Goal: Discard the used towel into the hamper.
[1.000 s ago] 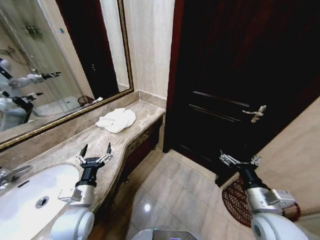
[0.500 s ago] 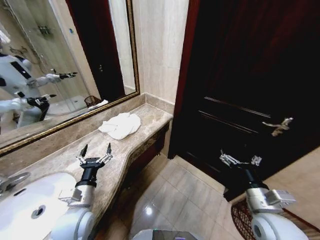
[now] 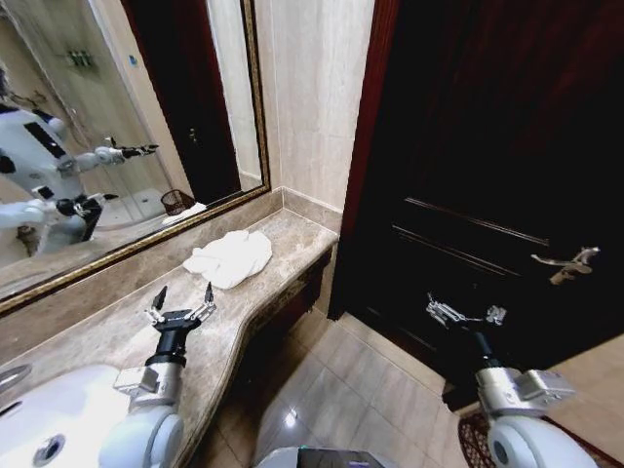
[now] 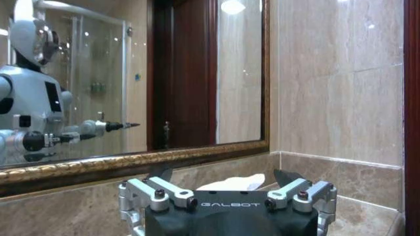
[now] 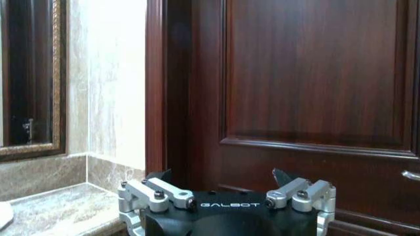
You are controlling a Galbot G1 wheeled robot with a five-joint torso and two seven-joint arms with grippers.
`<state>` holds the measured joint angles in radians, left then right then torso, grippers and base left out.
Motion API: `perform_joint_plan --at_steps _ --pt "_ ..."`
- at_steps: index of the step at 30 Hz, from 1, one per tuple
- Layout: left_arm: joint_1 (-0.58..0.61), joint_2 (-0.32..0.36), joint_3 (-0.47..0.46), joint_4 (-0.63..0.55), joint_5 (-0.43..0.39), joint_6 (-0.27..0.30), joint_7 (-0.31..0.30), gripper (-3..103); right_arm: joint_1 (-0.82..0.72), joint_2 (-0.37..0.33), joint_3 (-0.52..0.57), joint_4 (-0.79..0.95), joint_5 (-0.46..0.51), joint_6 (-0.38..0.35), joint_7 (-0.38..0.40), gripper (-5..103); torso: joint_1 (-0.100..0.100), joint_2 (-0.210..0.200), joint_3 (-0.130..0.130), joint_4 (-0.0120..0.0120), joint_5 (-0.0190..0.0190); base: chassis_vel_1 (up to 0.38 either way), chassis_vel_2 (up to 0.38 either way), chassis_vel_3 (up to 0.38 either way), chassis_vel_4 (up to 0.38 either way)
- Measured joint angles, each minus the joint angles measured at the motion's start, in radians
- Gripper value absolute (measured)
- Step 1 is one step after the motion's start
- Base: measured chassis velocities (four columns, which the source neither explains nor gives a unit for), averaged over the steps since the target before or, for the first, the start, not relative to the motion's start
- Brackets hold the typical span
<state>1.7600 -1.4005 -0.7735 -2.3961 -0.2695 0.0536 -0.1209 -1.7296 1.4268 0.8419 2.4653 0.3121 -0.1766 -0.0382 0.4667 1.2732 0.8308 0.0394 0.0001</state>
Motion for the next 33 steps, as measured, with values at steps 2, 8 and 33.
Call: perform_joint_plan --at_steps 2,8,33 --pt "-0.007 0.018 -0.002 -0.004 -0.021 0.027 -0.015 100 0.004 -0.003 0.001 0.0 0.012 -0.006 0.0 100 0.0 0.0 0.0 -0.0002 0.0 0.0 0.0 0.0 0.0" --pt "-0.083 0.142 -0.009 -0.002 -0.167 0.181 -0.142 100 0.028 -0.016 0.003 0.0 0.051 -0.022 0.003 100 -0.001 0.0 0.0 0.0002 -0.0003 0.0 0.0 0.0 0.0" --pt "-0.639 0.699 0.154 0.471 -0.599 0.444 0.034 100 -0.003 -0.006 0.019 -0.009 0.137 0.017 0.044 100 0.0 0.0 0.0 0.0002 -0.0003 0.0 0.0 0.0 0.0"
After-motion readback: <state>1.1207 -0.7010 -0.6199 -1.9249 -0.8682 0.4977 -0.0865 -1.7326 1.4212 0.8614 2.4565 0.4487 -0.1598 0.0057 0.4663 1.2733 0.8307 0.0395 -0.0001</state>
